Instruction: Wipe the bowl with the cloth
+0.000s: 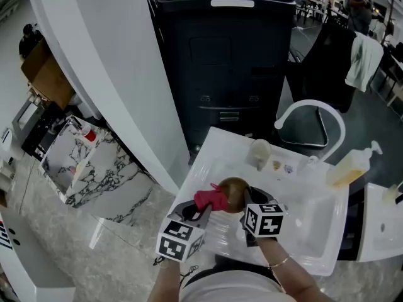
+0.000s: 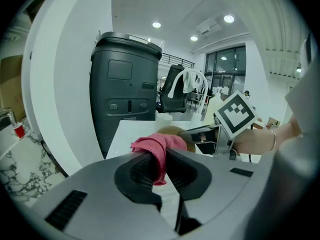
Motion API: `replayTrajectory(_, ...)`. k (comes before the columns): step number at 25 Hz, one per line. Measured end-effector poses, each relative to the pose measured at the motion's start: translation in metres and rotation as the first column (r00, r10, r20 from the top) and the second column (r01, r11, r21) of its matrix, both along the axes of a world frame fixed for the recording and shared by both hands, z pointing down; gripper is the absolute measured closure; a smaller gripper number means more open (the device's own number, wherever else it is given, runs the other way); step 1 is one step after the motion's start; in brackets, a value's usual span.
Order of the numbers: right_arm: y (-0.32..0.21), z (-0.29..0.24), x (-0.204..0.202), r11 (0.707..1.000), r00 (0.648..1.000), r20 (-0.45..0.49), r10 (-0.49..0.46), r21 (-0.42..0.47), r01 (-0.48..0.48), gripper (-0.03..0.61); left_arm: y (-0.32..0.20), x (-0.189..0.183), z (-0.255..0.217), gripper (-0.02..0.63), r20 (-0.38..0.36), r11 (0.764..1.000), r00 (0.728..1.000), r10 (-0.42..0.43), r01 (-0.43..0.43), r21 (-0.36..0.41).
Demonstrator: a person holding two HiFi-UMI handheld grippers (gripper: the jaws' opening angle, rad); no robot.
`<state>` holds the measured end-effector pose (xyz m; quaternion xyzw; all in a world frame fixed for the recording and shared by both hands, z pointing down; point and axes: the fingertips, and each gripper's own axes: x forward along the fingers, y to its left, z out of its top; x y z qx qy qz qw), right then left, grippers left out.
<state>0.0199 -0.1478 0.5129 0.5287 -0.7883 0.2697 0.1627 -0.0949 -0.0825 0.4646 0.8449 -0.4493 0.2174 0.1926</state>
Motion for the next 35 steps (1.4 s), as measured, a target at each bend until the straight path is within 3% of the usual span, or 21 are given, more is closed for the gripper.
replayTrajectory(12, 0.001, 0.012, 0.014, 0.999, 1.0, 0.01, 0.027, -0.042, -0.027, 0.56, -0.022, -0.021, -0.027, 0.561, -0.023, 0.985, 0.991, -0.133, 0.135, 0.109)
replayTrajectory(20, 0.0, 0.027, 0.023, 0.995, 0.999, 0.026, 0.046, -0.091, -0.043, 0.56, -0.034, -0.031, -0.023, 0.561, -0.032, 0.963, 0.972, -0.235, 0.237, 0.128)
replayTrajectory(35, -0.027, 0.059, 0.021, 0.991, 0.999, 0.029, 0.016, -0.132, -0.012, 0.56, -0.04, -0.031, -0.014, 0.561, -0.031, 0.952, 0.959, -0.282, 0.283, 0.116)
